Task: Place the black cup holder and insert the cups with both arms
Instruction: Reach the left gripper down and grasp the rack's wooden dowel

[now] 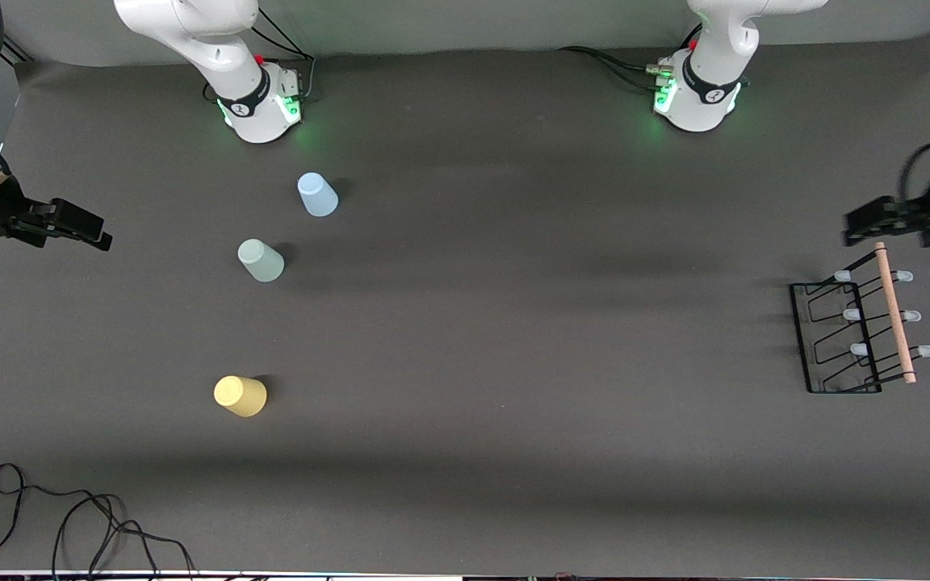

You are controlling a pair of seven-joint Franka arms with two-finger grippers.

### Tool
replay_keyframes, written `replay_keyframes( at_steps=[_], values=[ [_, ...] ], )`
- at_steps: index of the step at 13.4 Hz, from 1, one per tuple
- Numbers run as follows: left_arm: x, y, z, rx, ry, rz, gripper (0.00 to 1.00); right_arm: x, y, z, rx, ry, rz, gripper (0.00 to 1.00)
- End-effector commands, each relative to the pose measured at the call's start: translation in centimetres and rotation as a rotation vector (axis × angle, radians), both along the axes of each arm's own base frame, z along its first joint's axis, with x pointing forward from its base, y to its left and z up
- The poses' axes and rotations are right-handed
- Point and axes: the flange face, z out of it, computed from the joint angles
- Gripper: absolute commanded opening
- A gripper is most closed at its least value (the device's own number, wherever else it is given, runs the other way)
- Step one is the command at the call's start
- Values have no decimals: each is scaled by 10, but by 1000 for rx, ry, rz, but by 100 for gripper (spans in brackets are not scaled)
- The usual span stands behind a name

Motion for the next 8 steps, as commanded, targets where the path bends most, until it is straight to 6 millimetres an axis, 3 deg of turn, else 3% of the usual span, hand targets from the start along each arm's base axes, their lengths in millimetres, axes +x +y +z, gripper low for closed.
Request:
replay_keyframes(
  at_steps=[1,2,3,5,6,8],
  values=[
    [-23,83,3,-7,3,-15,100,-7,-1,-1,-50,-26,15,100],
    [-31,110,2,-13,7,-19,100,-7,-1,1,-50,-31,13,100],
    [-36,123,0,-16,13,-14,100,-7,0,1,-42,-25,15,100],
    [-40,134,-9,-17,9,6,100,-5,0,1,-39,-21,8,100],
    [-42,137,-20,-15,1,11,100,-5,1,0,-39,-18,11,100],
    [-44,148,-66,-15,-6,28,100,-7,2,1,-39,-18,14,100]
  ],
)
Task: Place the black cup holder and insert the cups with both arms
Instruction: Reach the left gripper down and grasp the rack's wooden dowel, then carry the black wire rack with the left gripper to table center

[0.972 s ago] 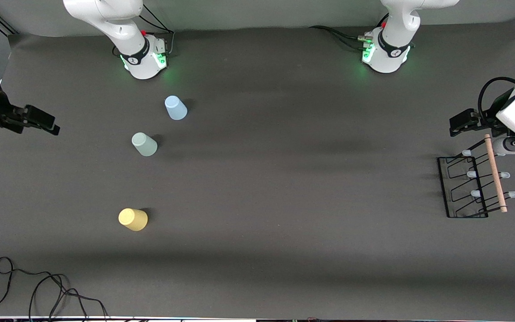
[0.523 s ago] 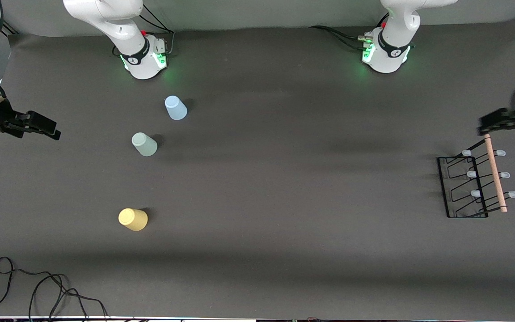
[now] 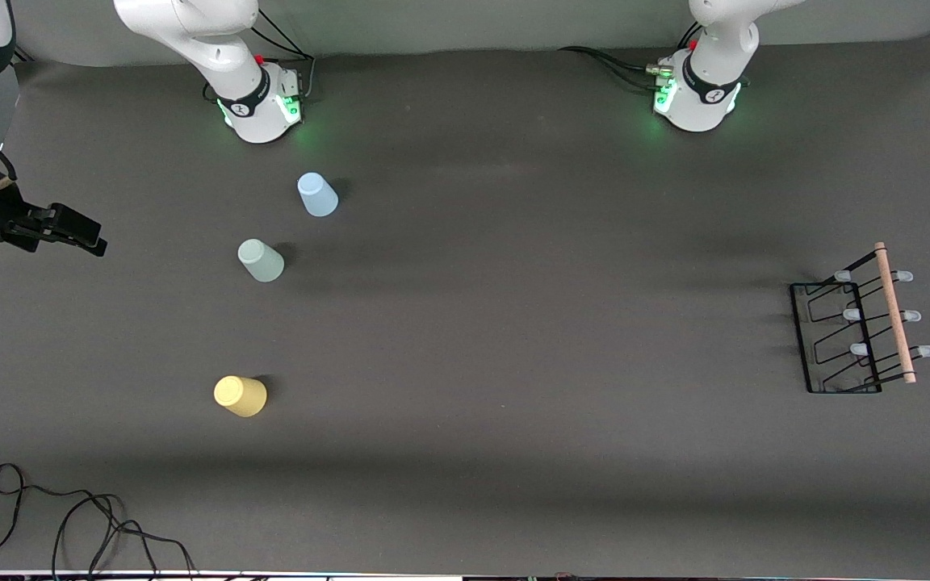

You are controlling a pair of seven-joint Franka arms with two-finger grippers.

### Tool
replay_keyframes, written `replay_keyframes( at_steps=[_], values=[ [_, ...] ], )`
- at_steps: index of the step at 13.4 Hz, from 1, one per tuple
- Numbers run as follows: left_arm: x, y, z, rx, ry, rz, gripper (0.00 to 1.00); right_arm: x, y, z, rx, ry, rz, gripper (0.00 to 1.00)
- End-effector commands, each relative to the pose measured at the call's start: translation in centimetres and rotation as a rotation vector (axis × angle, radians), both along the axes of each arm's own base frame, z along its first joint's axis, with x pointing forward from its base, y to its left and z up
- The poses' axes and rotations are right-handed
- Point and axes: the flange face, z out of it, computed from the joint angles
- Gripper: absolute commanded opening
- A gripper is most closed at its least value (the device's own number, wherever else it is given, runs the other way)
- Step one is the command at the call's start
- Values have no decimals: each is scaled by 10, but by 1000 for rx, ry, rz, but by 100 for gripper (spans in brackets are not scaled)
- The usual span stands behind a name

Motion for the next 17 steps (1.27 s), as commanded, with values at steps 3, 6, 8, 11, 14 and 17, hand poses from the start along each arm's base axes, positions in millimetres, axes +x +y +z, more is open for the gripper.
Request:
replay_keyframes(
  at_steps=[3,6,8,11,14,17],
  values=[
    [-16,9,-97,-5,-36,-8,100,-7,0,7,-15,-15,7,100],
    [-16,8,-158,-1,-52,-12,100,-6,0,6,-15,-14,8,100],
    [-9,8,-187,-2,-48,-16,100,-7,4,5,-15,-11,14,100],
    [1,8,-214,-16,-57,19,100,-8,6,9,-14,-19,14,100],
    [9,9,-224,-26,-71,34,72,-7,6,8,-14,-17,10,100],
    [15,9,-218,-22,-84,32,46,-7,6,10,-14,-20,2,100]
  ],
)
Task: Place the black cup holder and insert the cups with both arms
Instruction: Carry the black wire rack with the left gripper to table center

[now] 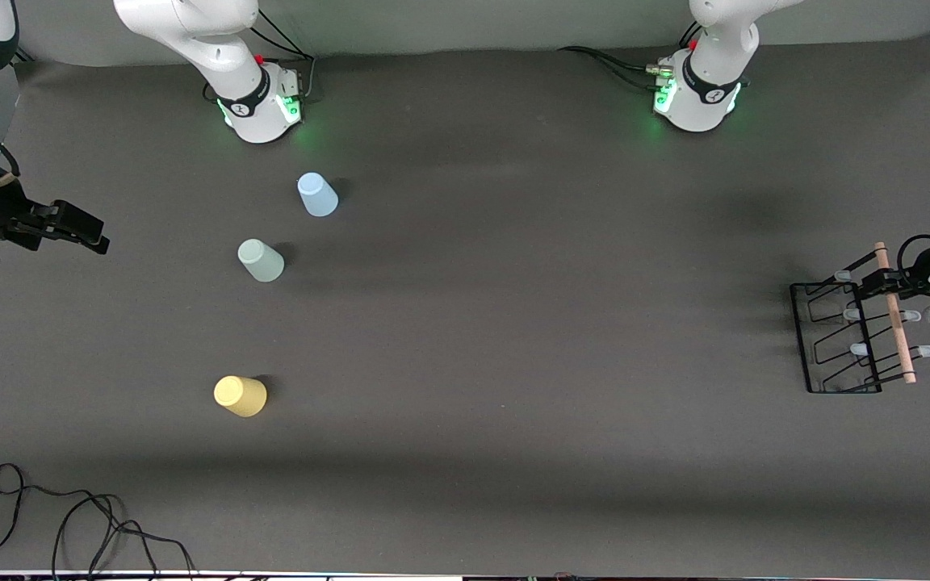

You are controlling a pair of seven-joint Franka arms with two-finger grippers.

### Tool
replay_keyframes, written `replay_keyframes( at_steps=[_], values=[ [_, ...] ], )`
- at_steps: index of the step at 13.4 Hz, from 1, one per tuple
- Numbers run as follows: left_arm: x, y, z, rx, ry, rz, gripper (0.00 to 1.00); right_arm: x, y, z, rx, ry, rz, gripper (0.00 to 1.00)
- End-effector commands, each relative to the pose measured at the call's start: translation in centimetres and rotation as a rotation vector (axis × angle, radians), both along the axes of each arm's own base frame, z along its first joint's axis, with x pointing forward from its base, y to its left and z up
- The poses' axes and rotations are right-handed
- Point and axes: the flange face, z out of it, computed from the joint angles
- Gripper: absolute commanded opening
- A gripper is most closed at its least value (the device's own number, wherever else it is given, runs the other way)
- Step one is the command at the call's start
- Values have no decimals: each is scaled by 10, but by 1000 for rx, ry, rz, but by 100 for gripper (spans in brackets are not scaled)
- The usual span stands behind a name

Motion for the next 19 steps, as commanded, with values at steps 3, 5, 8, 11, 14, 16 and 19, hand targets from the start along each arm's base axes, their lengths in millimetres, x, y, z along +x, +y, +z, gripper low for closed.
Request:
replay_keyframes(
  at_steps=[3,5,8,11,14,16,19],
  values=[
    [10,-2,14,-3,-19,7,0,-5,-2,4,-15,-12,-11,100],
    [14,-1,26,2,-36,8,0,-5,-2,5,-15,-13,-13,100],
    [23,2,56,-7,-13,-3,0,-5,-3,7,-15,-17,-15,100],
    [37,1,122,-14,2,-15,0,-6,-6,8,-14,-18,-15,100],
    [51,-20,199,-17,3,-50,0,-7,-1,8,-14,-18,-13,100],
    [62,-66,221,-19,5,-82,0,-10,1,9,-15,-3,-9,100],
    [72,-171,227,-19,26,-51,0,-11,4,10,-15,-4,-5,100]
  ],
)
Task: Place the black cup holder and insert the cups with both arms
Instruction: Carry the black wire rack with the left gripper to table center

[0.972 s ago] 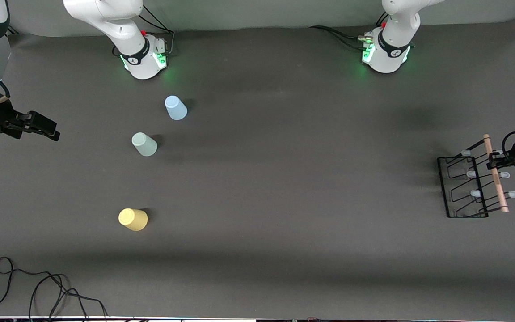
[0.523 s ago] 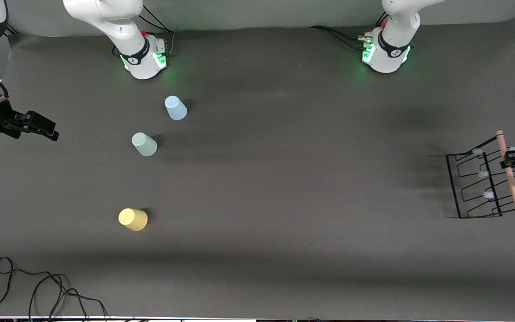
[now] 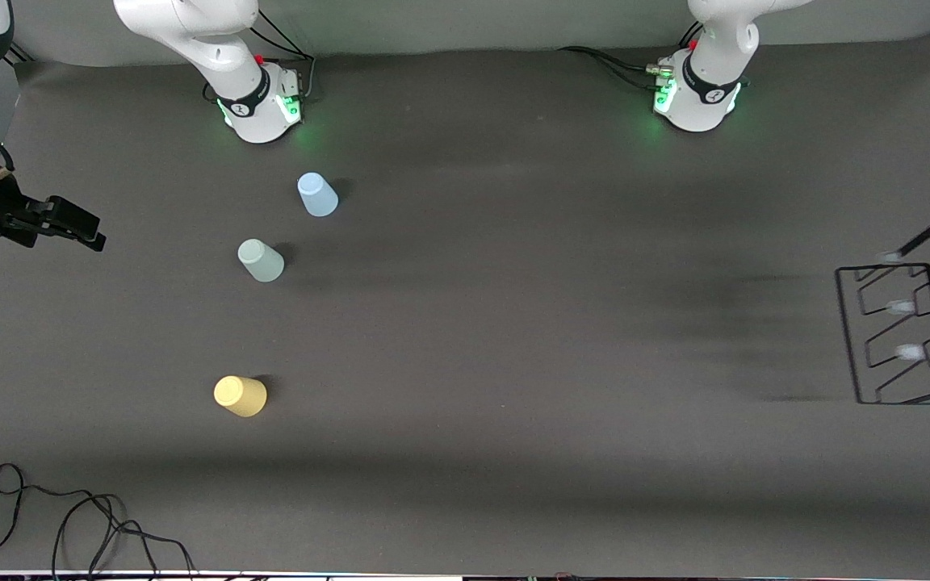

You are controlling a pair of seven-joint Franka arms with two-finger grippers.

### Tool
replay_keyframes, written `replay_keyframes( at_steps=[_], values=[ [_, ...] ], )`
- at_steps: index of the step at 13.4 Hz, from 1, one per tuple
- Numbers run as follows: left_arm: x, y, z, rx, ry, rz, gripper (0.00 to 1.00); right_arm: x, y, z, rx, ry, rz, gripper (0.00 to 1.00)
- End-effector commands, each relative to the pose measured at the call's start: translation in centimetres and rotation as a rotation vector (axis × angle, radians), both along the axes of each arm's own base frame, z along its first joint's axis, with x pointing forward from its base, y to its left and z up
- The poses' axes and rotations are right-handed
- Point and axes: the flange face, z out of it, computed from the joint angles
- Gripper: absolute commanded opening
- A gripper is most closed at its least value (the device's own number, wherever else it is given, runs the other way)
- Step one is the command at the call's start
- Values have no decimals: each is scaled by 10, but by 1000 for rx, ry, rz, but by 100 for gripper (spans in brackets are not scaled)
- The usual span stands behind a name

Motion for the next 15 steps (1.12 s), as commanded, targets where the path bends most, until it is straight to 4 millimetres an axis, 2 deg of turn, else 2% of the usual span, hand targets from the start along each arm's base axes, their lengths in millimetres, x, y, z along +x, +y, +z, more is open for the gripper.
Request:
replay_keyframes(
  at_steps=[1,4,6,7,9,12,15],
  values=[
    [7,-104,11,2,13,62,0,-7,5,4,-15,2,-1,100],
    [-3,-239,2,-20,27,149,0,-9,6,3,-16,21,12,100],
    [-20,-343,-9,-20,18,155,0,-8,8,0,-14,27,14,100],
    [-31,-389,-8,-30,-2,182,0,-8,19,-1,-15,27,23,100],
    [-47,-474,-15,-58,-31,212,0,-8,23,-1,-15,28,29,100],
    [-85,-576,-41,-58,-34,206,0,-8,24,-2,-15,29,29,100],
    [-116,-640,-84,-87,-58,208,0,-6,29,-6,-16,35,39,100]
  ],
)
